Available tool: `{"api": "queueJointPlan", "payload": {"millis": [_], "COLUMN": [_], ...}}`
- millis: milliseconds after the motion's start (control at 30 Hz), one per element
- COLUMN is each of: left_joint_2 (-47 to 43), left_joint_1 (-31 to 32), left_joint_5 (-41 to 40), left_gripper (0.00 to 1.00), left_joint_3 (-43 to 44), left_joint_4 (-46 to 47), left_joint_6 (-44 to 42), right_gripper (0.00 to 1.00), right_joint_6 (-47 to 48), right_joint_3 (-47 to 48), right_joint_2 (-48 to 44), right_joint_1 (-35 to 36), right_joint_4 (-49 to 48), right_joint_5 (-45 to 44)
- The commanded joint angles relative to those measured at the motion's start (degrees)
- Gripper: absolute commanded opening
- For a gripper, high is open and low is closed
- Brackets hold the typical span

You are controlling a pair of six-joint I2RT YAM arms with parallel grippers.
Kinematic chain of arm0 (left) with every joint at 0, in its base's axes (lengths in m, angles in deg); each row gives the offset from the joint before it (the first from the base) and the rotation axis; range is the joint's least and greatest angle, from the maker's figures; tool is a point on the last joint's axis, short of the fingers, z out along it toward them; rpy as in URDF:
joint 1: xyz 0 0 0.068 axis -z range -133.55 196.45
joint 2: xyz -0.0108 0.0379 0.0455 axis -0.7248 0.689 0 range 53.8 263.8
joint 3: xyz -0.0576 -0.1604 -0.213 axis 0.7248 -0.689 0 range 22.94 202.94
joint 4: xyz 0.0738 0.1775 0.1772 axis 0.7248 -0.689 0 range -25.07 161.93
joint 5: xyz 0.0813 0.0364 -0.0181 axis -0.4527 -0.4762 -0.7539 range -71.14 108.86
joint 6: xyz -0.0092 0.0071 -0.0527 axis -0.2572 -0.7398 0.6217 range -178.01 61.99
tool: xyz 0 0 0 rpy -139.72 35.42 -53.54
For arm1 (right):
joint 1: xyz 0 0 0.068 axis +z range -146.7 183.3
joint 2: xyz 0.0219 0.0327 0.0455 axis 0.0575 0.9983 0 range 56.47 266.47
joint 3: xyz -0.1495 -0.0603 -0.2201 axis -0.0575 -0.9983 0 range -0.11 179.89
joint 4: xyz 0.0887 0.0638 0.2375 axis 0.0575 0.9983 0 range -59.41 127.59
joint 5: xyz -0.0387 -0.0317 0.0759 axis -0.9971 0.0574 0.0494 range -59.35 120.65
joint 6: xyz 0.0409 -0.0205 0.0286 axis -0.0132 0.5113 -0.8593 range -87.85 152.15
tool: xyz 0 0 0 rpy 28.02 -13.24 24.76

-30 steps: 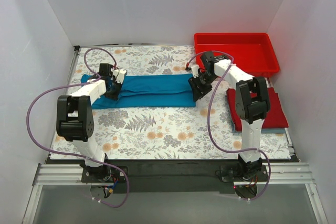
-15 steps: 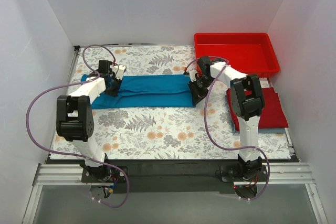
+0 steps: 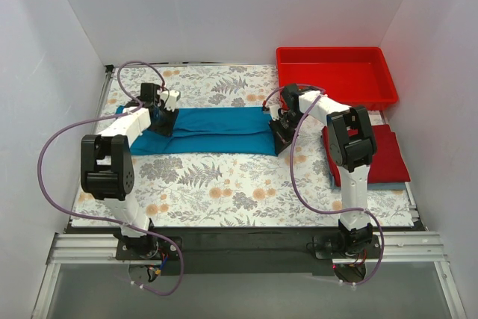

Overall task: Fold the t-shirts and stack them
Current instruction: Fold the tshirt

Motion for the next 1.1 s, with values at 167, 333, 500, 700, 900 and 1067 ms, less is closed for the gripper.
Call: {"api": "queueJointPlan", "payload": {"millis": [167, 333, 500, 700, 900, 1067], "left_joint_2": [-5.0, -2.9, -1.7, -2.2, -0.8, 2.9], "left_joint_1": [1.4, 2.2, 2.4, 2.4, 2.7, 2.8], "left_joint_5": [-3.4, -7.2, -9.1, -6.9, -5.5, -5.5], "left_gripper": [0.4, 0.38, 0.19, 0.0, 0.0, 0.0], "left_joint_3": [-6.7, -7.9, -6.3, -2.9, 0.9, 4.6], "left_joint_4": [1.2, 4.9, 6.5, 6.5, 6.8, 7.3], "left_joint_6": [0.0, 0.9, 1.4, 1.1, 1.6, 1.8], "right_gripper": [0.01, 0.01, 0.01, 0.01, 0.01, 0.01], "right_joint_6": [1.5, 1.3, 1.9, 1.9, 2.2, 2.4], "right_joint_3": [0.0, 0.3, -0.4, -0.8, -0.9, -1.2], "right_joint_2": [-2.0, -1.9, -2.2, -2.1, -1.9, -1.9], "right_joint_1": [0.1, 0.1, 0.1, 0.1, 0.1, 0.1], "right_joint_4": [0.6, 0.6, 0.7, 0.6, 0.6, 0.7], "right_joint_5": [0.2, 0.2, -0.2, 0.1, 0.1, 0.1]}}
